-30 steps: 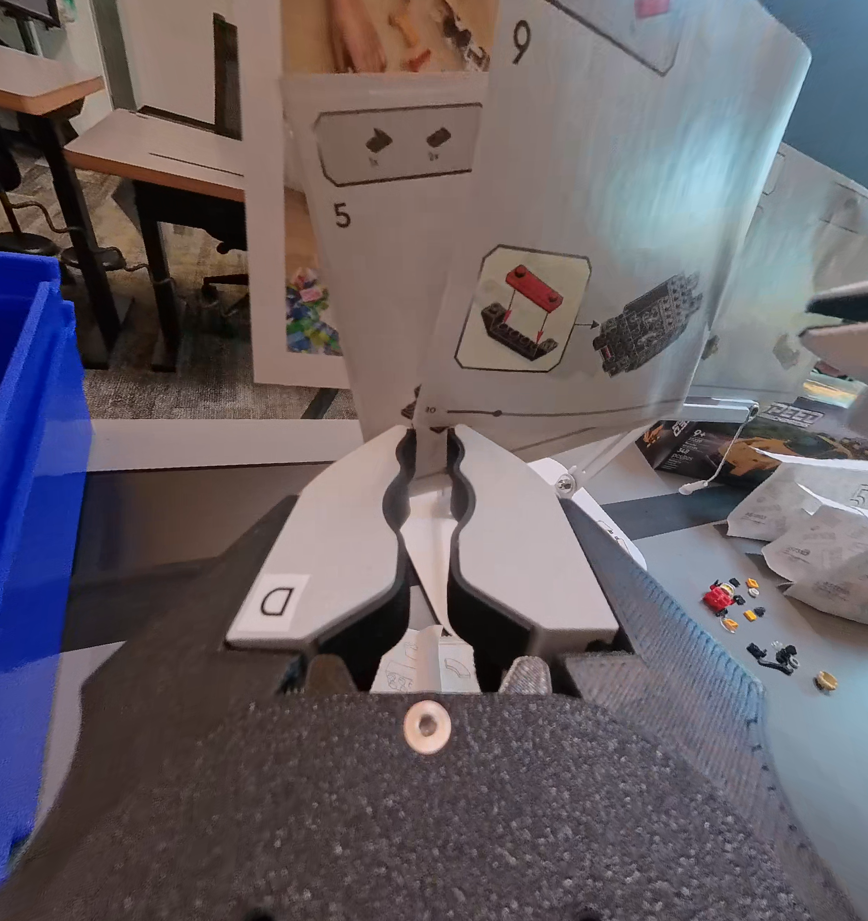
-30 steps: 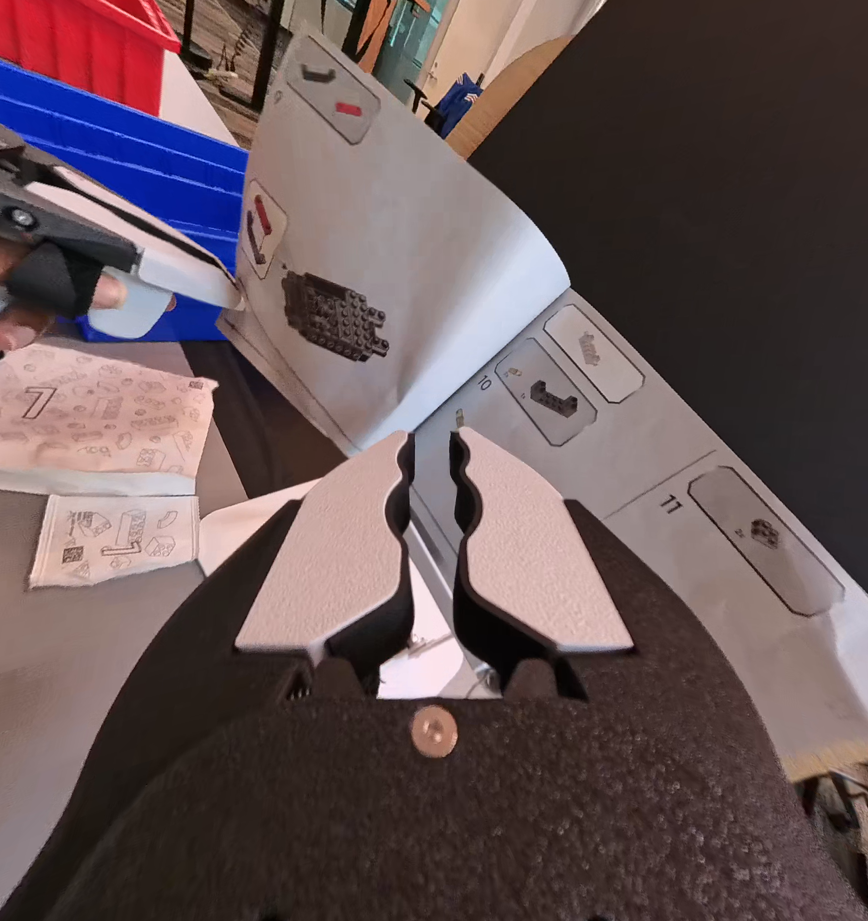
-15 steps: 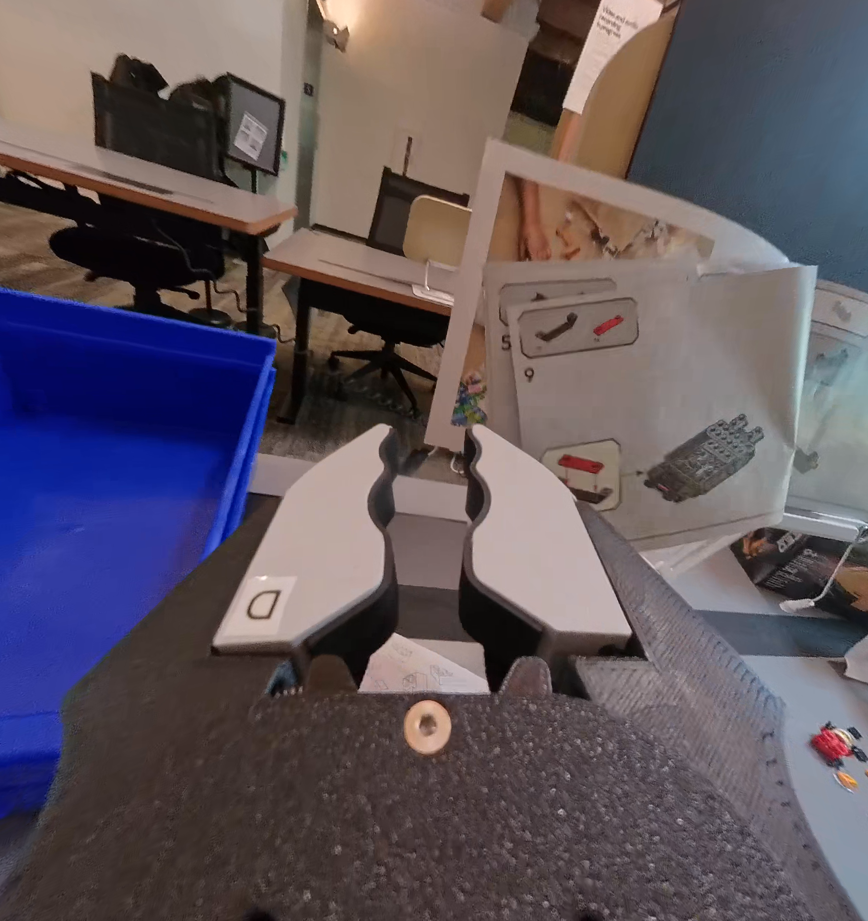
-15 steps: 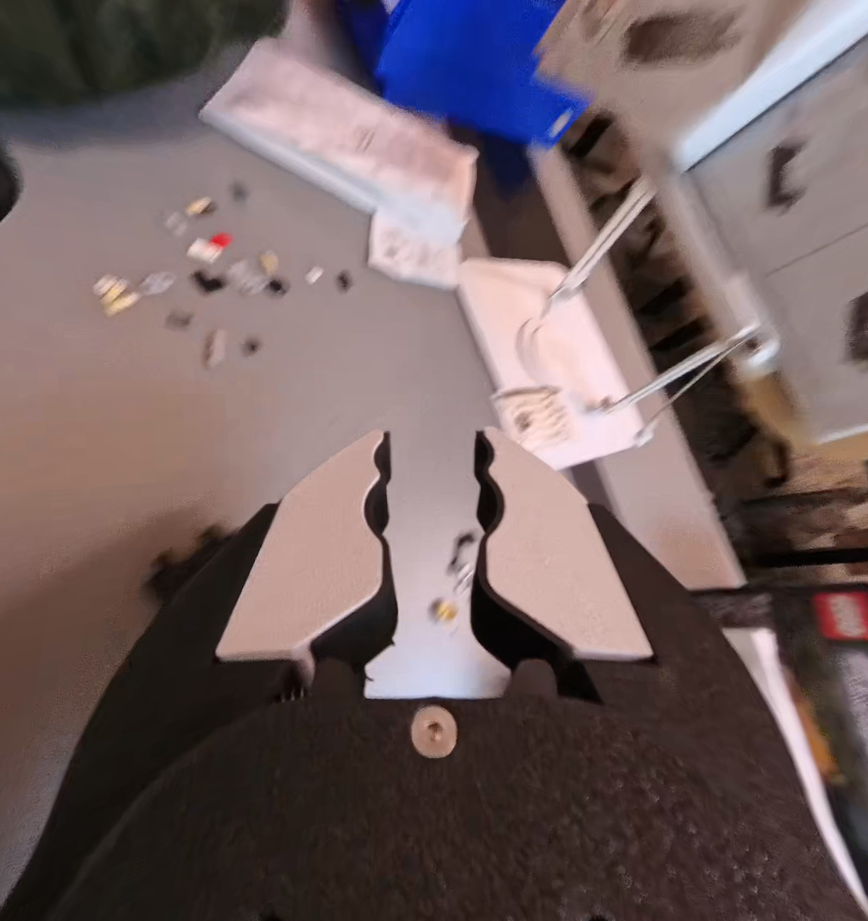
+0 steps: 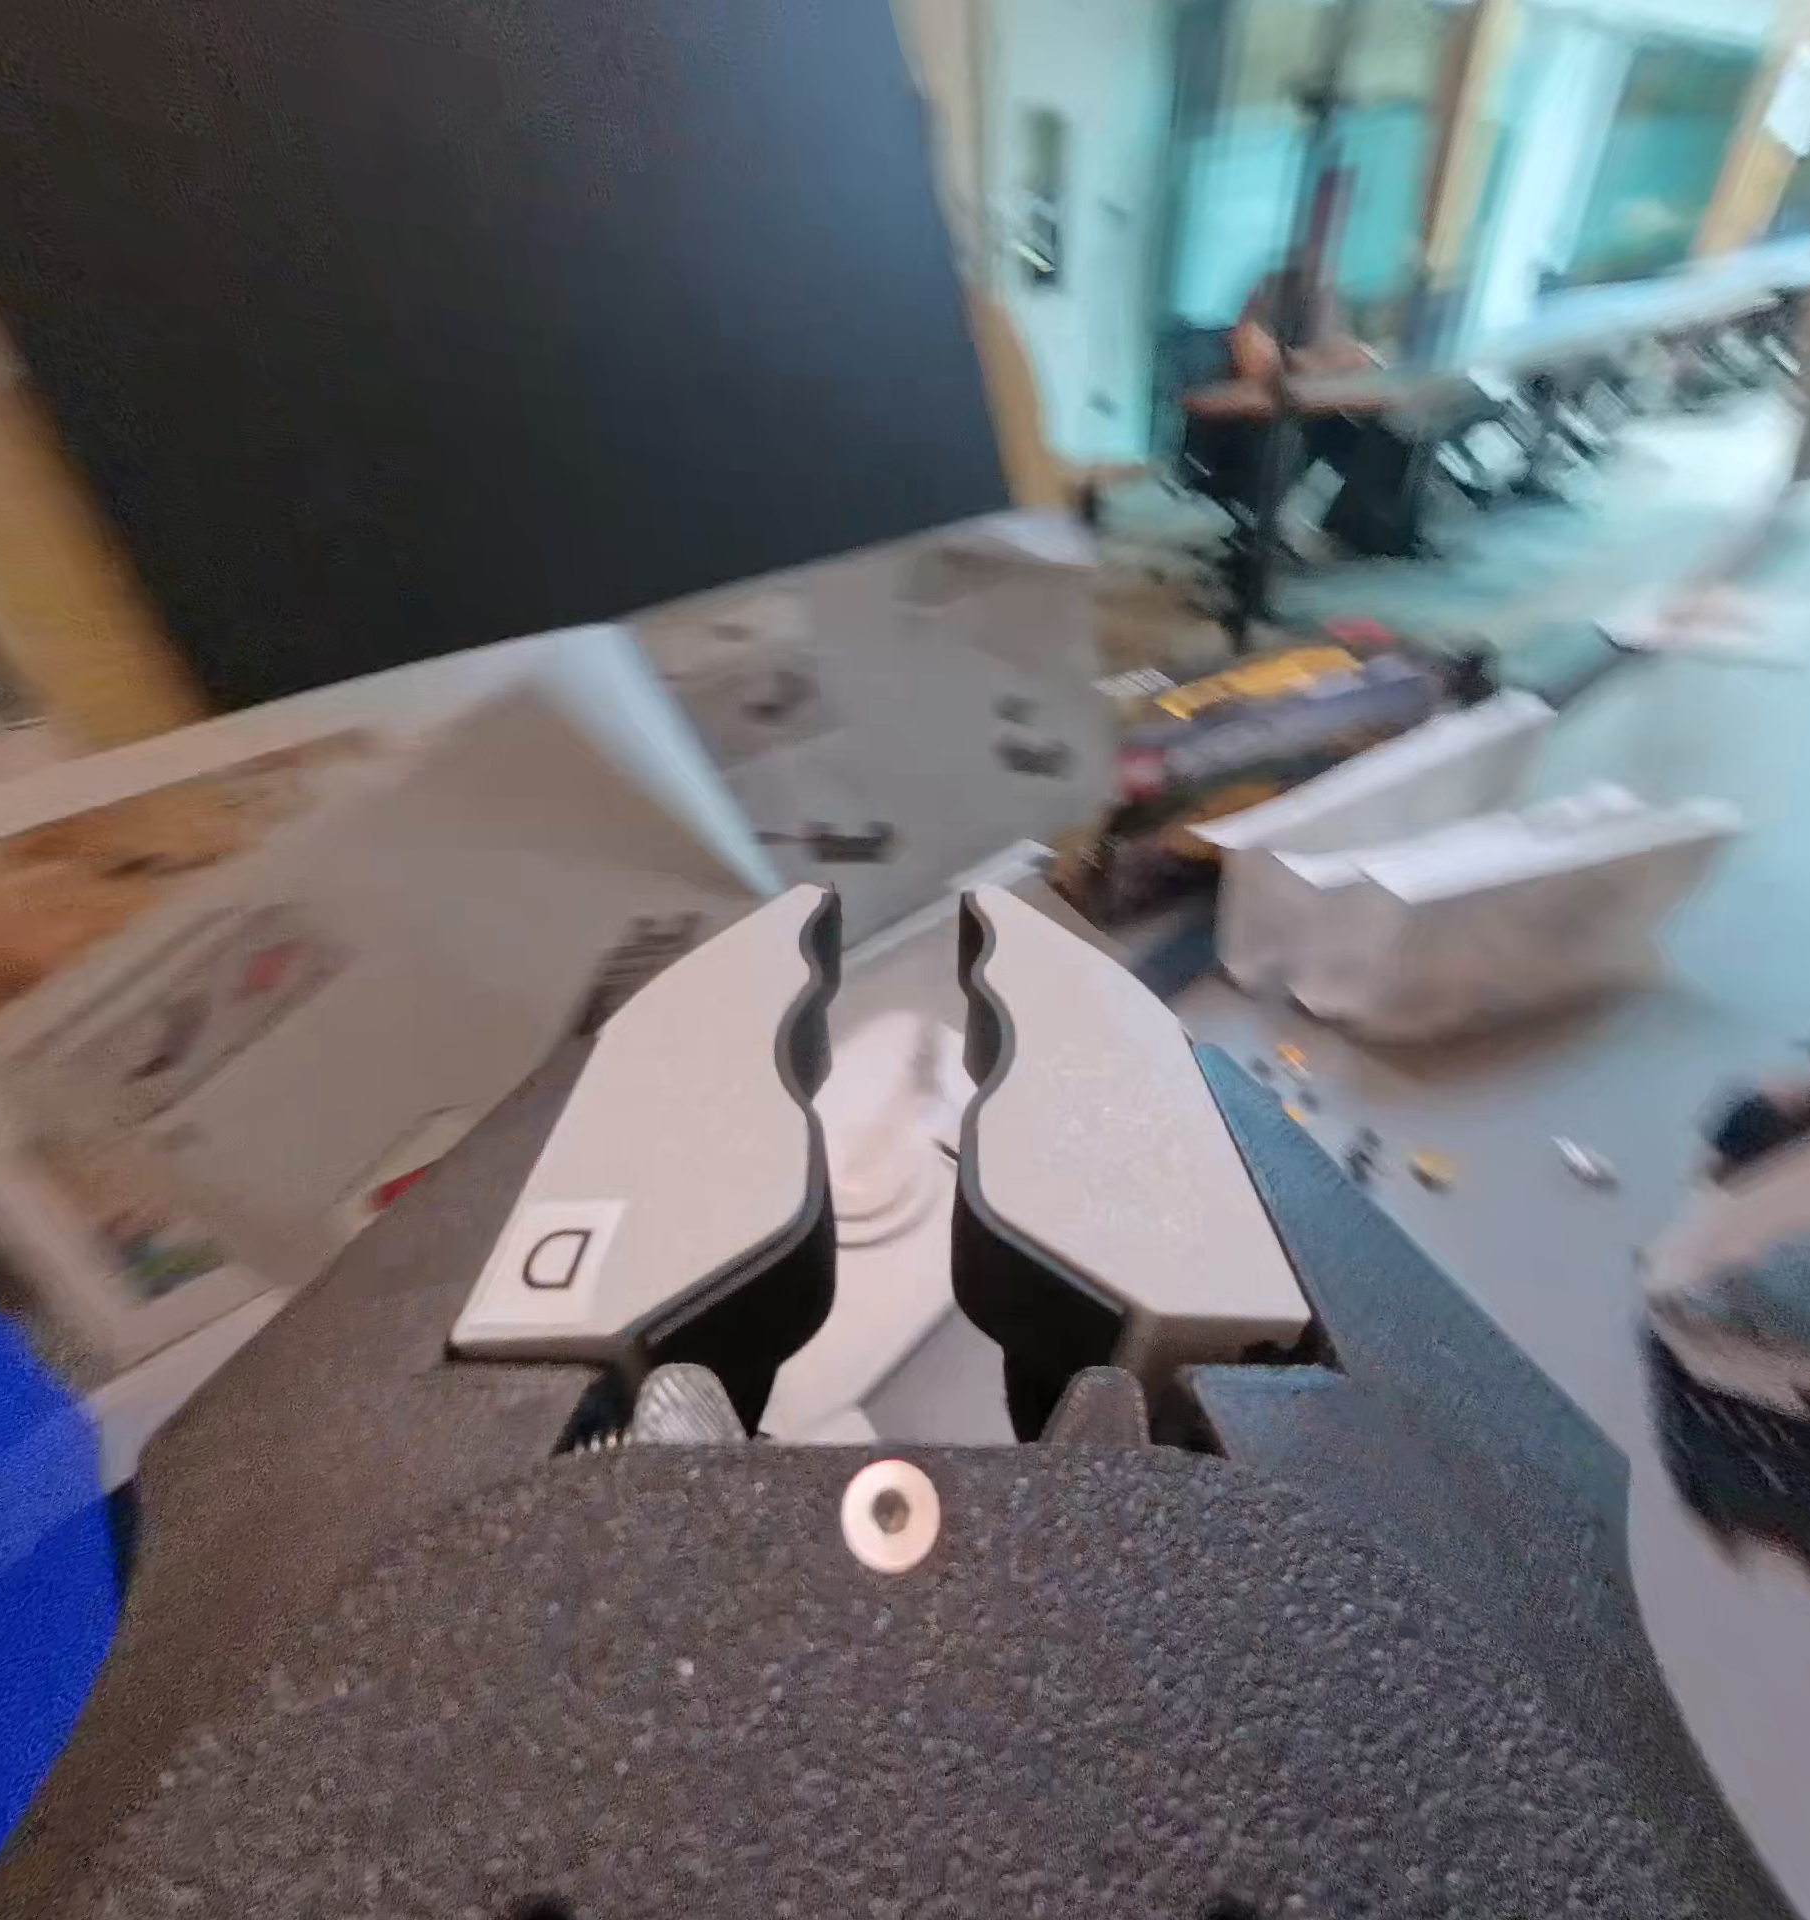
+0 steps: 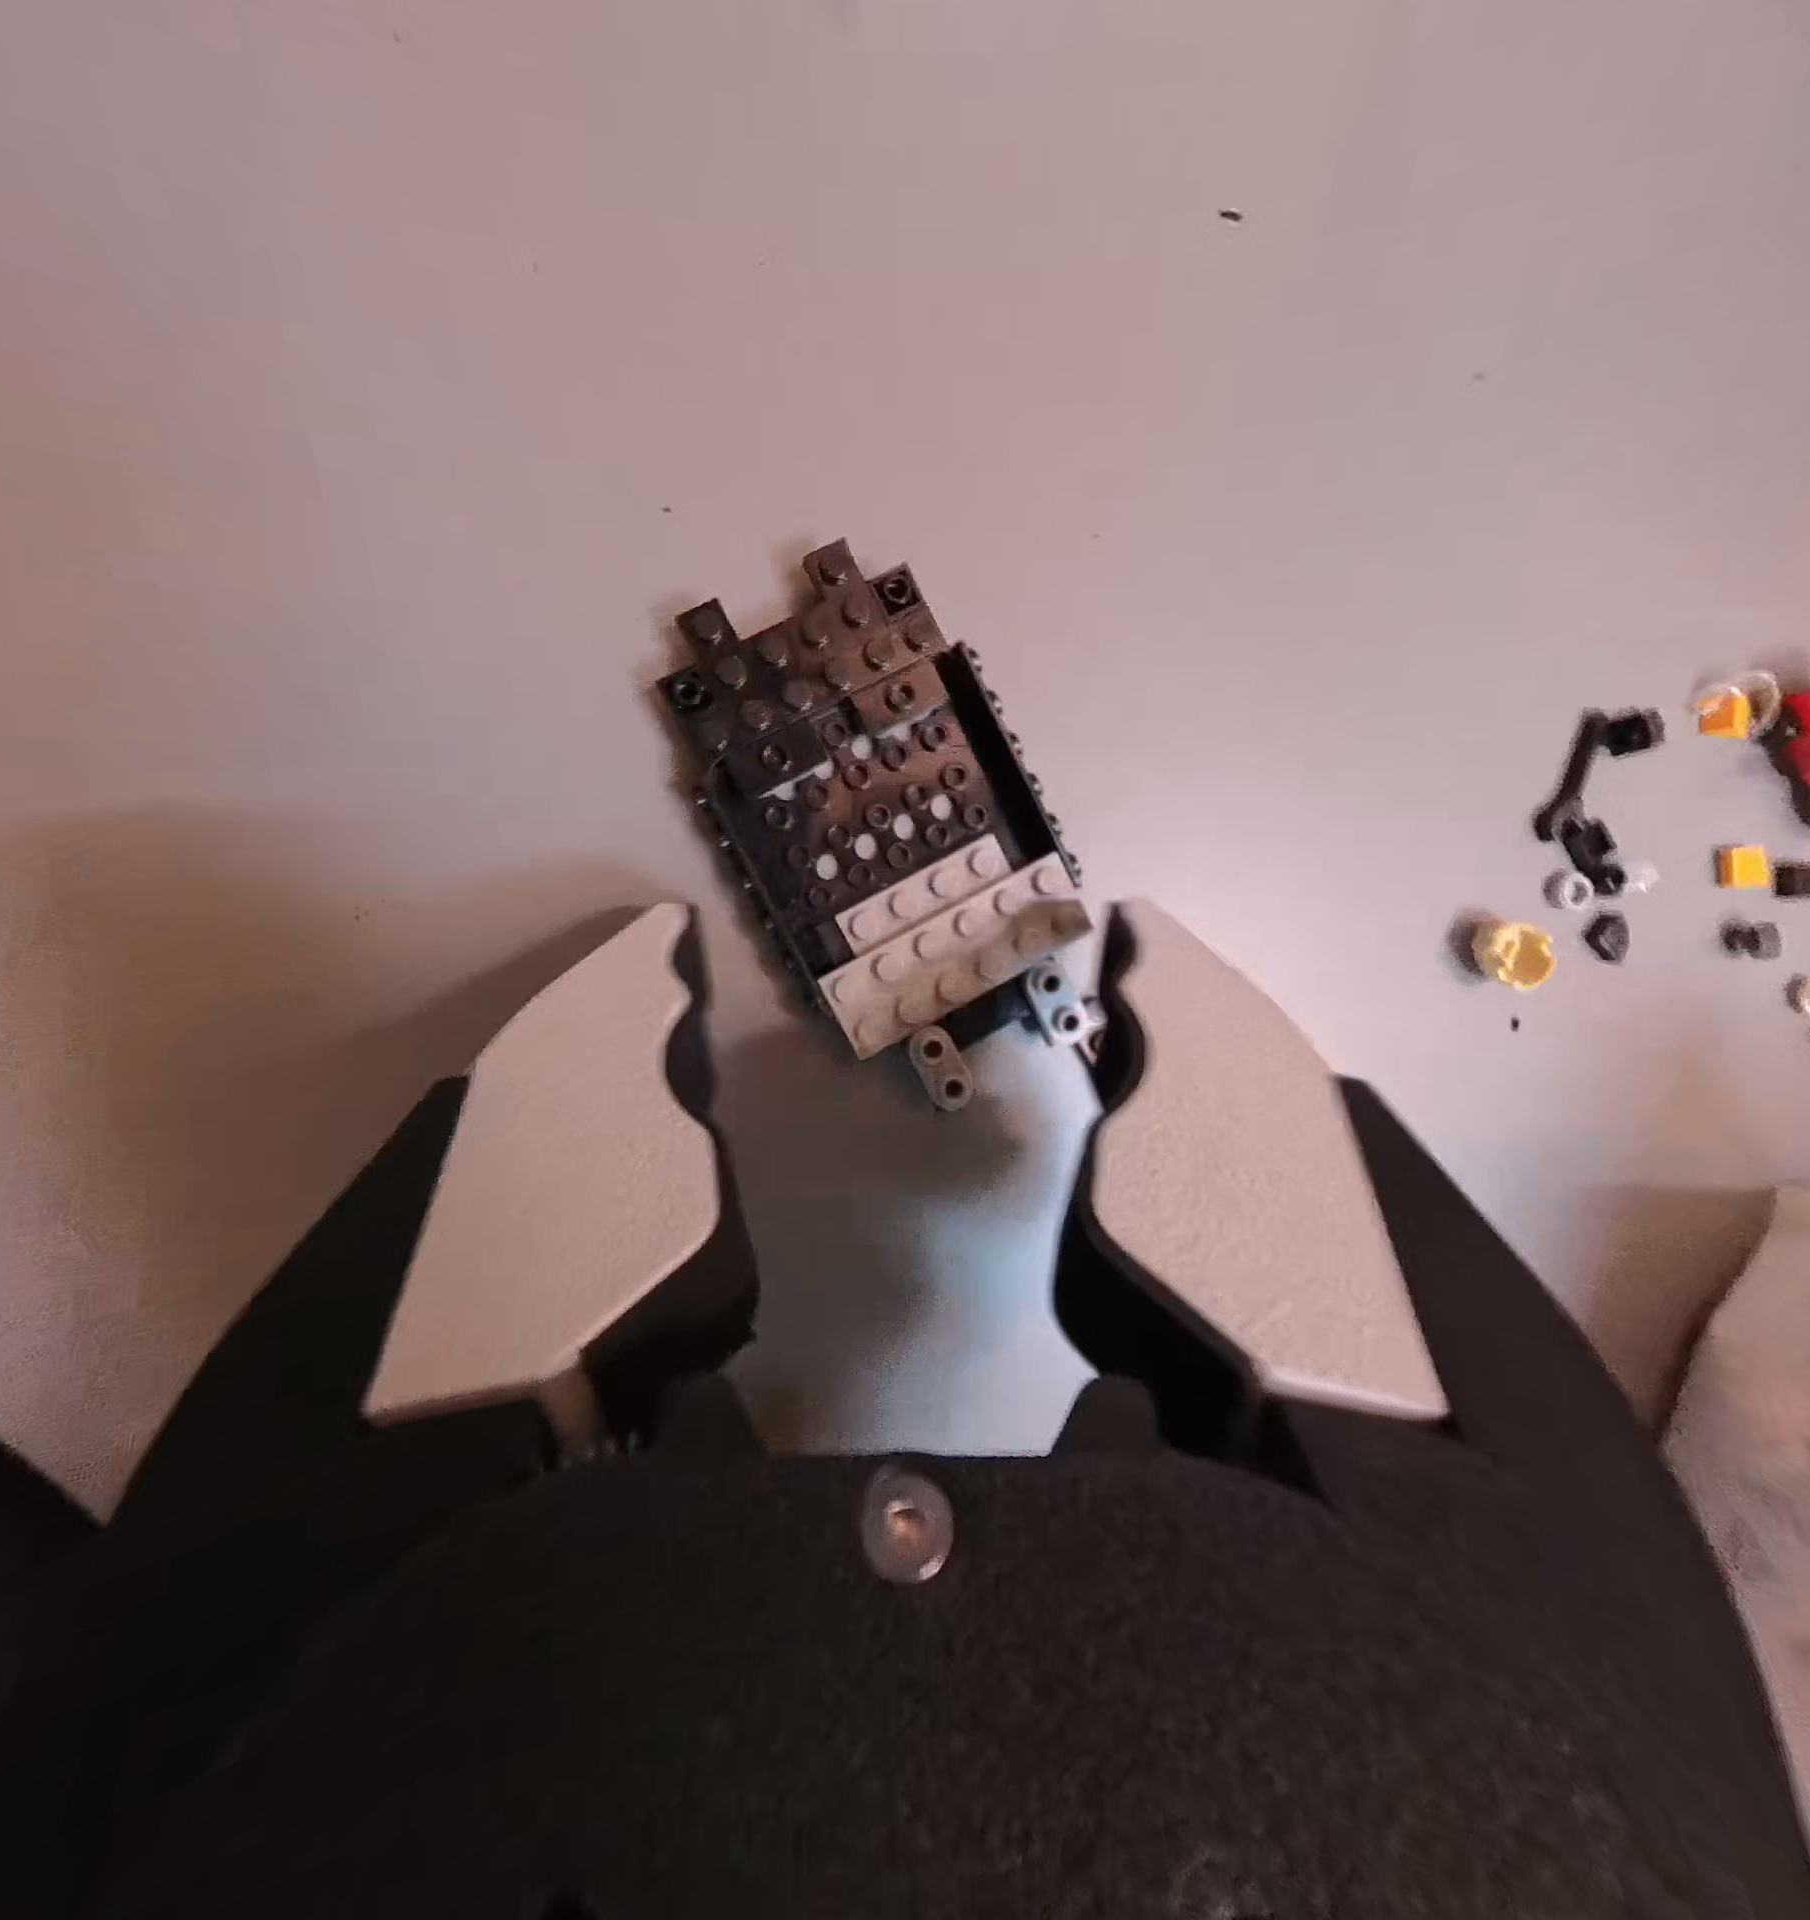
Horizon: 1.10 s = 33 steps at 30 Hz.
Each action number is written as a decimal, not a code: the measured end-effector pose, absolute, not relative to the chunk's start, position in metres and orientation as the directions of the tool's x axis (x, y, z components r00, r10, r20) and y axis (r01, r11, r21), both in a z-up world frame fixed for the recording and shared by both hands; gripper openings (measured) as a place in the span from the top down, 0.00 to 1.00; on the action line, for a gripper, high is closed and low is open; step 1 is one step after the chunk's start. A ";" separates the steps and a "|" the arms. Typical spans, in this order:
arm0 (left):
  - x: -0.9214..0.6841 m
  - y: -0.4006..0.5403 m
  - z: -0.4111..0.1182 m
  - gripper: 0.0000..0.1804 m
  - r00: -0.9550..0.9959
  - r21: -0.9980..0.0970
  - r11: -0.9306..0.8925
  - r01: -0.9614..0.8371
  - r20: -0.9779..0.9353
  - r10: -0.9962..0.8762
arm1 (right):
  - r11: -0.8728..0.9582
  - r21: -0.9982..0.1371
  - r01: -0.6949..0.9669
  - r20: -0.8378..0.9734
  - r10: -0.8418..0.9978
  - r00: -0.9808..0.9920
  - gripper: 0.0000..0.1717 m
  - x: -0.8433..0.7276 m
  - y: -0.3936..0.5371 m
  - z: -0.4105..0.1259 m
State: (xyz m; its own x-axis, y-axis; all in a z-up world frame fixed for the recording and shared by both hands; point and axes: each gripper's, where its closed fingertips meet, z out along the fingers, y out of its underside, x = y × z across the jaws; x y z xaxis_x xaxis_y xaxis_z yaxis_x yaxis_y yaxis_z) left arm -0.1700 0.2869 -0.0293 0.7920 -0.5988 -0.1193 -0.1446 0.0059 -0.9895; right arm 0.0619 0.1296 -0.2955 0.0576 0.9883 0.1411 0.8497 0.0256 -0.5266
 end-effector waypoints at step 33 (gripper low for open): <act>-0.052 0.104 -0.266 0.79 -0.015 -0.740 -0.055 -0.670 0.087 -0.996 | 0.301 -0.665 0.683 0.285 0.948 -0.140 0.80 -0.021 0.102 -0.253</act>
State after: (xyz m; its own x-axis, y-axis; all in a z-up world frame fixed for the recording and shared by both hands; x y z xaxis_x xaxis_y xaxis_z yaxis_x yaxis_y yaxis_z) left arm -0.0522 0.1045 -0.2659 -0.0147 -0.9961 0.0874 -0.6701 -0.0550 -0.7402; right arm -0.0215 0.1024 -0.2534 -0.1398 0.9481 0.2855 0.6834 0.3010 -0.6651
